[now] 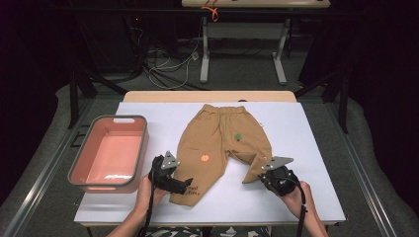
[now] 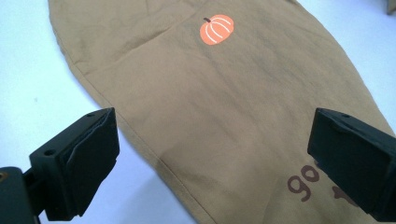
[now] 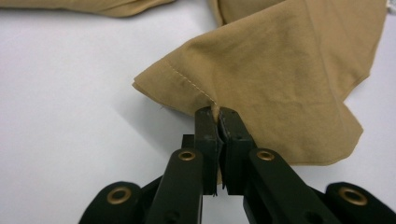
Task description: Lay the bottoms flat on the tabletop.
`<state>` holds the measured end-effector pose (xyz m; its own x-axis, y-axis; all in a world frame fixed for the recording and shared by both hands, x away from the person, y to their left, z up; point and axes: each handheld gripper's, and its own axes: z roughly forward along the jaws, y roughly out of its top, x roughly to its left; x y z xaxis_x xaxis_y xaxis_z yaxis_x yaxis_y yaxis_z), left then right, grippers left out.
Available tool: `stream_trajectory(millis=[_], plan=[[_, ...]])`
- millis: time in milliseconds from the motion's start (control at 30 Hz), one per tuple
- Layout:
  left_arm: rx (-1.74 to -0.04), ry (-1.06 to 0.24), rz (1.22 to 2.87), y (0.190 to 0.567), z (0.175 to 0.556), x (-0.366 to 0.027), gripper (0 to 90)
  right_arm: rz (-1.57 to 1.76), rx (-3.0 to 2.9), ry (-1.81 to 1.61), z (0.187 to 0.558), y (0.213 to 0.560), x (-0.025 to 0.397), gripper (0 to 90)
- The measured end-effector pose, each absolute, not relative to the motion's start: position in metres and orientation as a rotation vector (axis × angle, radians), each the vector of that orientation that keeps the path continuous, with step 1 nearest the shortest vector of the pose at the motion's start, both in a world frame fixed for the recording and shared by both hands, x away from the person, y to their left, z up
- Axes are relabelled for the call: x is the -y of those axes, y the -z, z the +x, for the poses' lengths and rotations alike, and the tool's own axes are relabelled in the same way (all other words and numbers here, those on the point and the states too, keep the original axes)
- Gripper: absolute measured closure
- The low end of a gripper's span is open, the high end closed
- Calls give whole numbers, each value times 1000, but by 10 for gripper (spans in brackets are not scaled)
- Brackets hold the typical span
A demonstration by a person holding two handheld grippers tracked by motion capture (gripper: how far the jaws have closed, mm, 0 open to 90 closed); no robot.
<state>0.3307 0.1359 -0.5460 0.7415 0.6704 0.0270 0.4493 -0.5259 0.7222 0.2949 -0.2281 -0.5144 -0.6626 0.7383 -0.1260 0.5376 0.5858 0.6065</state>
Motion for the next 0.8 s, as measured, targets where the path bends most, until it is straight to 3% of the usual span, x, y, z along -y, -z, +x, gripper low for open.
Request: stream_trajectory(millis=[267,400,800], plan=[[-834,-394,2223,547,331,-135,19,1055,-2510,-703,294,521,228,847],[-843,-388,2219,547,331,-135,19,1048,-2509,-718,295,521,226,726],[-839,-392,2220,547,331,-135,19,963,-2518,-744,293,522,214,491]])
